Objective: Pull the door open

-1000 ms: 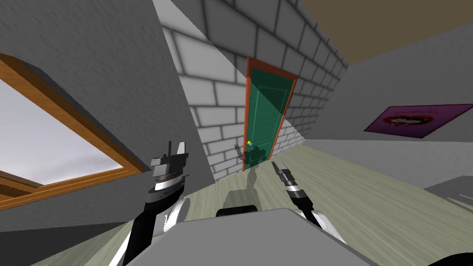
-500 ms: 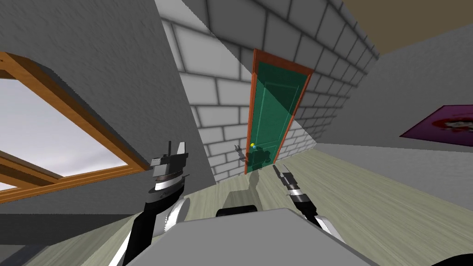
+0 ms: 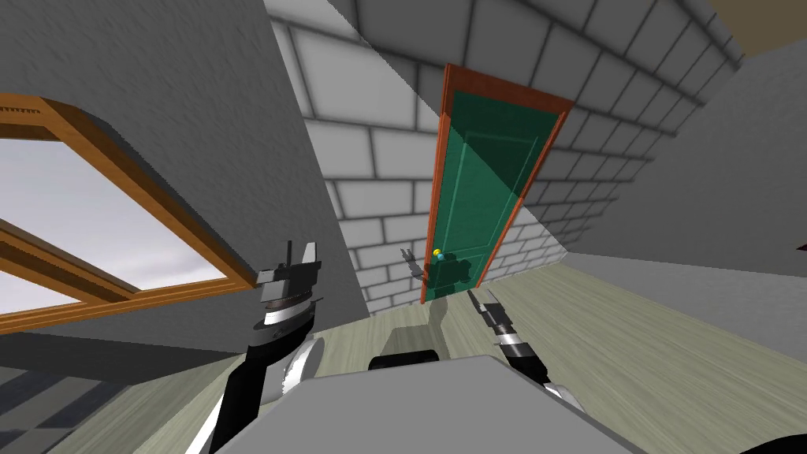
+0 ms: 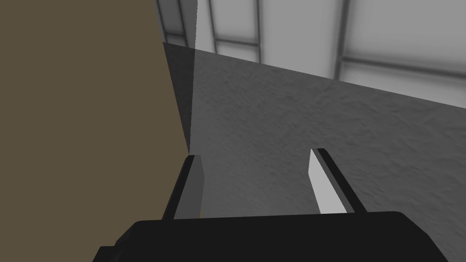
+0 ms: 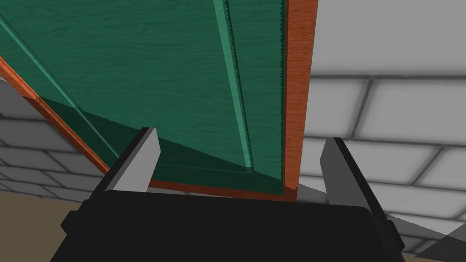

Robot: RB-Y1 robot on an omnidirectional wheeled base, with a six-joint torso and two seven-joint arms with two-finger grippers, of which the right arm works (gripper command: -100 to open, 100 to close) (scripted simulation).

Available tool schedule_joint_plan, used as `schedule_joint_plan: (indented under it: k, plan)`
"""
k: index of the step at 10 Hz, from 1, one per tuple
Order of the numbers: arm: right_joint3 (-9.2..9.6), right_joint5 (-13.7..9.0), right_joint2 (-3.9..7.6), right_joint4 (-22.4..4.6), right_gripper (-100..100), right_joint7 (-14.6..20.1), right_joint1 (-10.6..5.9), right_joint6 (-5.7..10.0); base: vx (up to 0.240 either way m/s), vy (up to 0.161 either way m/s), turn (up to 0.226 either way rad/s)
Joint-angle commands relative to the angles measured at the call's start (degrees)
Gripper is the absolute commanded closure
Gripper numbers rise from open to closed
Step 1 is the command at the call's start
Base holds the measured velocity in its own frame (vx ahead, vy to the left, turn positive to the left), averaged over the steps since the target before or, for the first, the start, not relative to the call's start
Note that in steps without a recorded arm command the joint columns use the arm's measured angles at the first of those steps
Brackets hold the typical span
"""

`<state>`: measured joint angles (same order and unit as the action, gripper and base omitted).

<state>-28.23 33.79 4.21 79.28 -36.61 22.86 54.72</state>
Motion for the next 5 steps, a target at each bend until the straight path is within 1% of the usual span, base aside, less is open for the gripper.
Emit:
schedule_joint_plan:
  k: [1, 2, 3, 4, 5]
  plan:
    - [-1.72, 1.46, -0.15, -2.39, -100, -1.66, -0.25, 1.23, 0.111, -0.07, 0.21]
    - [-2.31, 2.01, -0.3, -3.3, -100, -2.33, -0.37, 1.7, 0.128, -0.076, 0.168]
    - [-3.39, 3.02, -0.68, -4.99, -100, -3.56, -0.59, 2.59, 0.14, -0.071, 0.175]
    - [-3.91, 3.52, -0.88, -5.81, -100, -4.16, -0.7, 3.02, 0.133, -0.065, 0.126]
    - [-4.96, 4.51, -1.29, -7.46, -100, -5.37, -0.92, 3.88, 0.134, -0.08, 0.162]
